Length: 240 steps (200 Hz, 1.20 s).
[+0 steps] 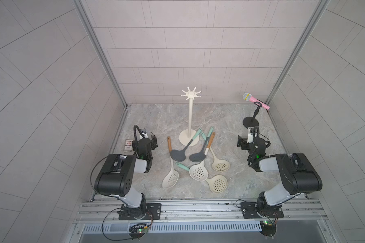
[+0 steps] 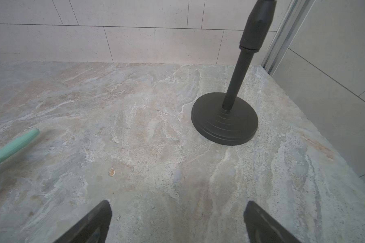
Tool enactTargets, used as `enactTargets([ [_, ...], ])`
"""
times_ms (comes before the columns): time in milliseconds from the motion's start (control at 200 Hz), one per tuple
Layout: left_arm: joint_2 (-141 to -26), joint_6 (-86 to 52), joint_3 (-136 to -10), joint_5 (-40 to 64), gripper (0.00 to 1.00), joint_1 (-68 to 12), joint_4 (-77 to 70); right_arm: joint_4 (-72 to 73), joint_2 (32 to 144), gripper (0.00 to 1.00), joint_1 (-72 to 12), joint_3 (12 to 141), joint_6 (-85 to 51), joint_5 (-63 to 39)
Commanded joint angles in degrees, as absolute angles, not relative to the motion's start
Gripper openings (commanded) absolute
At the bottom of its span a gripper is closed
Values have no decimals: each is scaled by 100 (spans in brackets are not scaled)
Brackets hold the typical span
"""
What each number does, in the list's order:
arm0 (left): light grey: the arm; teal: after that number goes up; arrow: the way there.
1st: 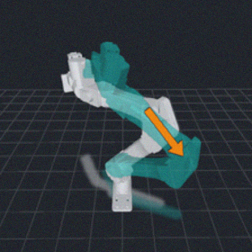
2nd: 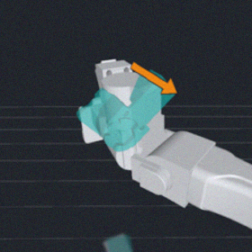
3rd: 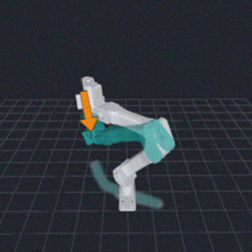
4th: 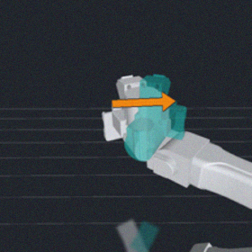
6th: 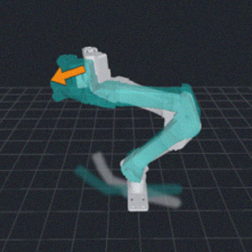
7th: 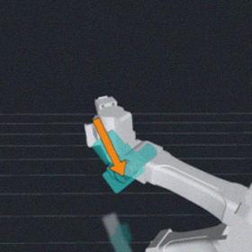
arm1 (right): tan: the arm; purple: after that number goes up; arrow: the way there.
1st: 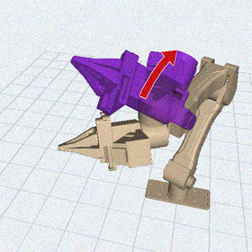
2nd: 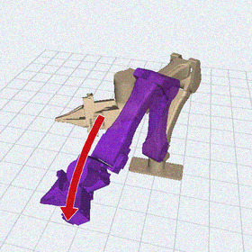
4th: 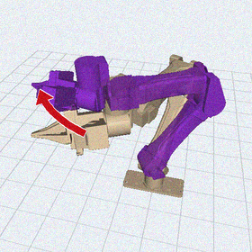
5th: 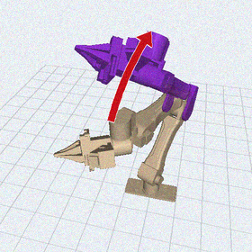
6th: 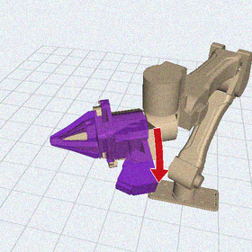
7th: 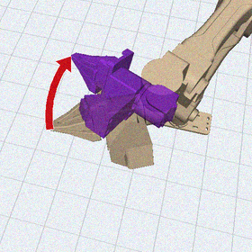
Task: Hang the skimmer on the kitchen utensil rack
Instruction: Pick up the skimmer from the center of the board.
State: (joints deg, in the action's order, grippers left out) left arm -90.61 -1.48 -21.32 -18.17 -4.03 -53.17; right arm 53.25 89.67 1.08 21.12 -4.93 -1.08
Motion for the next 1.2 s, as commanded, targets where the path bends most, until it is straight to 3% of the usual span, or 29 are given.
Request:
enactTargets([
  [0, -9064, -154, -2232, -1837, 100, -380, -5343, 5342, 8960, 100, 115, 2140, -409, -135],
  [1196, -9017, -35, -2303, -1480, 100, -380, -5172, 5310, 8965, 100, 162, 2153, -437, -197],
])
